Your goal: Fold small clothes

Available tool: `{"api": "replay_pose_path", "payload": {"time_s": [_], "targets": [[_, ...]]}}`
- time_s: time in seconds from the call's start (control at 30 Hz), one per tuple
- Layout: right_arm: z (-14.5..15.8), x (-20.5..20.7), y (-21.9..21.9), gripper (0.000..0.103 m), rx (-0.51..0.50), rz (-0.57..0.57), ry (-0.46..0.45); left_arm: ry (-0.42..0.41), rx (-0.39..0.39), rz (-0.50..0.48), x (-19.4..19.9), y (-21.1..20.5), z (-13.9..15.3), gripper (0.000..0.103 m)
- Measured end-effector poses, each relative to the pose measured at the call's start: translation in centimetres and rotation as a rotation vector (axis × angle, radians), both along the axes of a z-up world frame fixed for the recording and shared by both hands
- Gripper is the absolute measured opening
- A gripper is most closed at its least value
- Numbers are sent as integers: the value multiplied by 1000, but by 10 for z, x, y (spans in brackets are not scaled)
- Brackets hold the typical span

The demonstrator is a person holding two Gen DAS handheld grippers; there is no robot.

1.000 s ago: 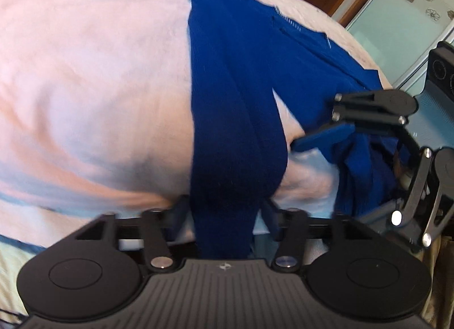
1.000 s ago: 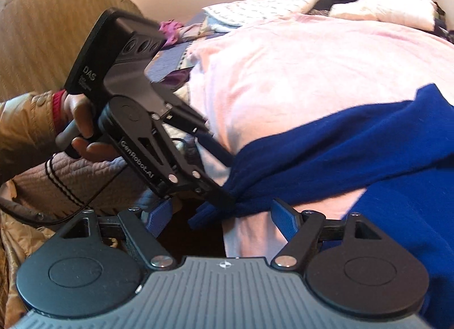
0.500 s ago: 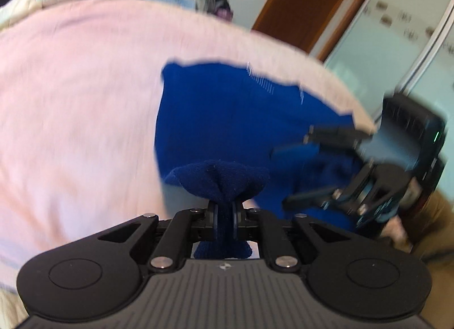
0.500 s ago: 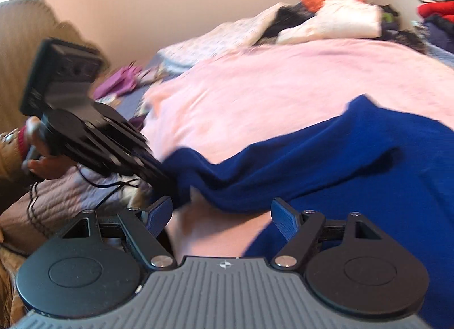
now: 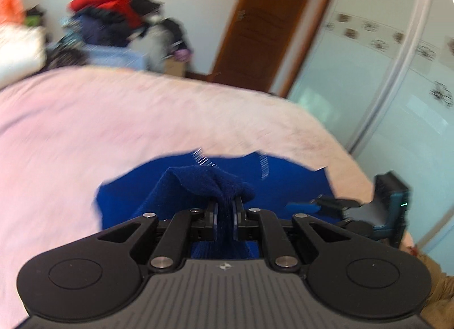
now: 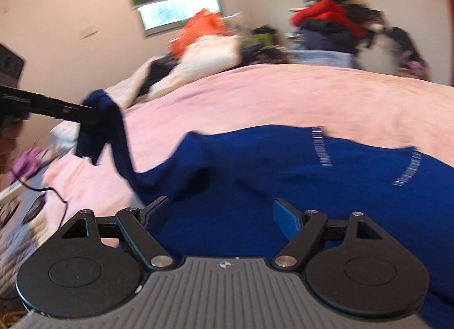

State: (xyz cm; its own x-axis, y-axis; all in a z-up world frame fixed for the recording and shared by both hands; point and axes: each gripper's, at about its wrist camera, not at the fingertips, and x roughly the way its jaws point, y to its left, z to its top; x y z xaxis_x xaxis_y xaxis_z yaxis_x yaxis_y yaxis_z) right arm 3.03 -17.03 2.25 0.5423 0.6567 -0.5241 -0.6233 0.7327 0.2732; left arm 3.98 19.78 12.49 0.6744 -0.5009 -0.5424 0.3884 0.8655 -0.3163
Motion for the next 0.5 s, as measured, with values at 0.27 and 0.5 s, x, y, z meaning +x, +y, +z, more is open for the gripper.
{"api": "replay_pose_path", "payload": {"time_s": [0.27, 0.5], "targets": [[-35, 34, -81, 86, 96, -289, 114, -32, 44, -204, 61, -118, 26, 9], [-58, 44, -119, 97, 92, -403, 130, 67, 80, -306, 108, -210, -10, 9]]}}
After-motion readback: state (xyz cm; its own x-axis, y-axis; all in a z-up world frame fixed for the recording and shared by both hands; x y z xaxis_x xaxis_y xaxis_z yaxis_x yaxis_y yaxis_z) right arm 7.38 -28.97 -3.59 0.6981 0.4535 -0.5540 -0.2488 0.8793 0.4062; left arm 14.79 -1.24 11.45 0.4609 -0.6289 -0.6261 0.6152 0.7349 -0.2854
